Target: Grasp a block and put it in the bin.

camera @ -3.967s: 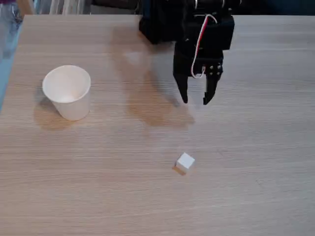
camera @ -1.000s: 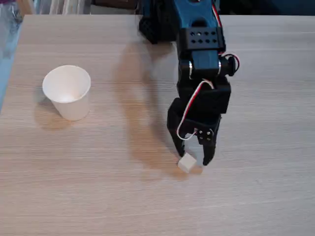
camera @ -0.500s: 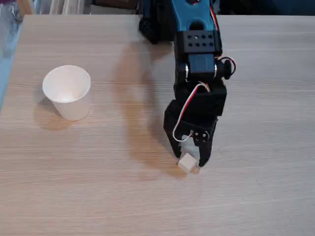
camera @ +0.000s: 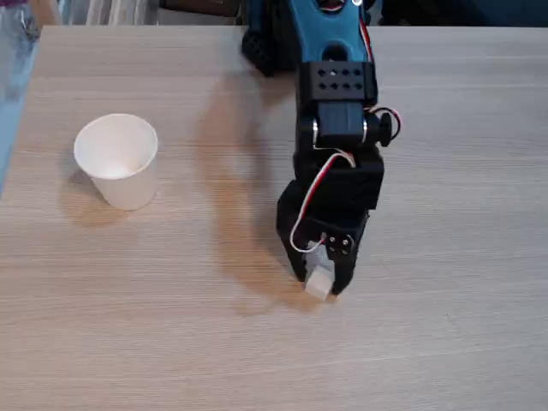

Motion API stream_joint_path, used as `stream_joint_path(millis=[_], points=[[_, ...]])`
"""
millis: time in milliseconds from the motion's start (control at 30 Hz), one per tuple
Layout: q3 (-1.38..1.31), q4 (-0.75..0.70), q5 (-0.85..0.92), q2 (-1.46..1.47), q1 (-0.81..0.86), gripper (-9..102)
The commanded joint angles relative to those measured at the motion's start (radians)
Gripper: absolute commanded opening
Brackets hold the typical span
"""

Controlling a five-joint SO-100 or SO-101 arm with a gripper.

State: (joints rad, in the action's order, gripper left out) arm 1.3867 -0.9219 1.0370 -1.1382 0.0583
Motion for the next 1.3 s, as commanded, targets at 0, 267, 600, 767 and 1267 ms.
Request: stream_joint_path(millis=[0,267,600,767,1267], points=[[-0.012,0.011,0.012,-0.006,0.008,12],[-0.003,0.011,0.02,-0.02,0.011,4],[0.031,0.026,0.114,-0.121,0.052,2],[0.049,0.043,0.189,-0.218,0.098,2],[0.299,0.081,0.456,-0.588,0.35,2]])
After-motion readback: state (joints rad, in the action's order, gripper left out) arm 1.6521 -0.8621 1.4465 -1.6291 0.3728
